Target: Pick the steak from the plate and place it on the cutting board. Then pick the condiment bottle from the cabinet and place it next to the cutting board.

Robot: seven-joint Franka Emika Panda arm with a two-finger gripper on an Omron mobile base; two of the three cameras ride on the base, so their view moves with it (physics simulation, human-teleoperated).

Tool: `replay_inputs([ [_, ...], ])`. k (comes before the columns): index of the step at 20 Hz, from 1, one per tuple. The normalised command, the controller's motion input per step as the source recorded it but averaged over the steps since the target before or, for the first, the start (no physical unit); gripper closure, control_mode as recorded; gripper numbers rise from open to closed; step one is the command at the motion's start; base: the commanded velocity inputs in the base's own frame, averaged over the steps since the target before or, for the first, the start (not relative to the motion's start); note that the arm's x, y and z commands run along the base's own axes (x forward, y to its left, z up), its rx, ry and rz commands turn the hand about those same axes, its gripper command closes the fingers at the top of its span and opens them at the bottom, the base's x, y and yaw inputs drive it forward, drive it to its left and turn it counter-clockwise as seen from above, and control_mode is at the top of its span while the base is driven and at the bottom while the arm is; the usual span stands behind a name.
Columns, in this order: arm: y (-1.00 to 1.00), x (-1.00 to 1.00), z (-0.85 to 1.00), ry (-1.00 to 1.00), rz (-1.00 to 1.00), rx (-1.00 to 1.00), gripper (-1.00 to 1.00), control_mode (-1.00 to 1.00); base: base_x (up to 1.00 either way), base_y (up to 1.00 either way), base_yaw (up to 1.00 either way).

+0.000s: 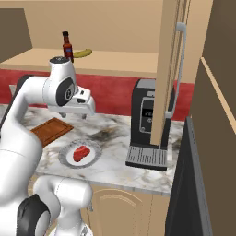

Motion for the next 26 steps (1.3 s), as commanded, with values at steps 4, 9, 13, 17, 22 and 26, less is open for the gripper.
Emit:
replay_inputs([
  [4,0.07,-0.38,-0.43,0.01,0.00,0.00,-1.00,-1.00,0.00,0.00,0.00],
  [9,0.08,-0.33,-0.40,0.02,0.00,-0.01,-1.00,-1.00,0.00,0.00,0.00],
  [13,0.04,-0.30,-0.42,0.00,0.00,0.00,-1.00,-1.00,0.00,0.00,0.00],
  [17,0.07,-0.20,-0.48,0.00,0.00,0.00,-1.00,-1.00,0.00,0.00,0.00],
  [22,0.10,-0.03,-0.38,0.00,0.00,0.00,-1.00,-1.00,0.00,0.00,0.00],
  [26,0.10,0.00,-0.27,0.00,0.00,0.00,-1.00,-1.00,0.00,0.00,0.00],
])
